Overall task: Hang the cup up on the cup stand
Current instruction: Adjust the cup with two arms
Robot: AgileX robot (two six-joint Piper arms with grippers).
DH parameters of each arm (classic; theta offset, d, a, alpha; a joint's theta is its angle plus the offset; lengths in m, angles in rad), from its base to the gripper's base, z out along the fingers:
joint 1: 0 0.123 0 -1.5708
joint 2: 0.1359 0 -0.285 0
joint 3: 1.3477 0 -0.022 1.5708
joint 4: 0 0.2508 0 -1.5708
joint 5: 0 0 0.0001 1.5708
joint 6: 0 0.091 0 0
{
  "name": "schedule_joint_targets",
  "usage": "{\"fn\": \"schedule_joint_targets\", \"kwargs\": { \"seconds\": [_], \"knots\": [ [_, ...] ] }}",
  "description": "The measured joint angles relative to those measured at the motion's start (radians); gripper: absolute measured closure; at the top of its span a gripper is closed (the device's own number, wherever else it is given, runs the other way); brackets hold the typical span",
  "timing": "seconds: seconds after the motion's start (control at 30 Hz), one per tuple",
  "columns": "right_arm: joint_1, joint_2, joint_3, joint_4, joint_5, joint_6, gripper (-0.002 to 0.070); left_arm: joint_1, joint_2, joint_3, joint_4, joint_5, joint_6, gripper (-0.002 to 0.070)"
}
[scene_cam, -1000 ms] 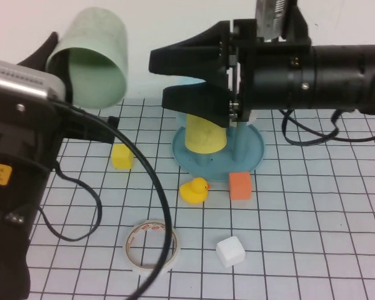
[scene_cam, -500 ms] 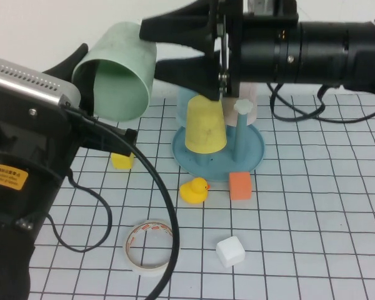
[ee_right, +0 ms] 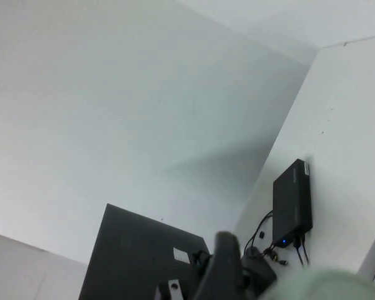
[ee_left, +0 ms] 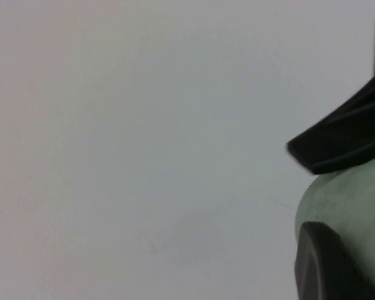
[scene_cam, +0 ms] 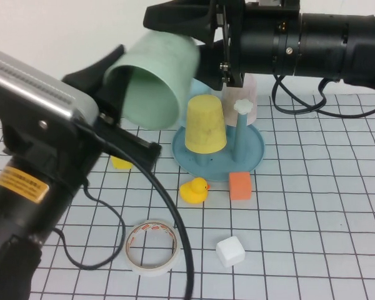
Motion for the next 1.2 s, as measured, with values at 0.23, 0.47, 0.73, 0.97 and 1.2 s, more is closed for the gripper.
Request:
{"fn": "schedule_joint_targets", "kwargs": {
  "seconds": [0.23,0.47,0.73,0.97,1.2],
  "knots": [
    [0.000,0.000,0.000,0.000,0.056,0.000,0.0094,0.000,0.000,0.000,0.090,0.004,-0.043,0.0659],
    [0.000,0.000,0.000,0.004,0.058,0.000,0.0092,0.000,0.000,0.001,0.031,-0.020,0.015,0.0659],
    [0.000,0.000,0.000,0.016,0.056,0.000,0.0091,-0.002,0.001,0.002,0.012,-0.038,0.060,0.0660],
    [0.000,0.000,0.000,0.018,0.058,0.004,0.0090,-0.004,0.002,0.002,0.002,-0.047,0.108,0.0660],
    [0.000,0.000,-0.002,0.024,0.058,0.006,0.0088,-0.006,0.010,0.005,0.000,-0.084,0.147,0.0660]
  ]
}}
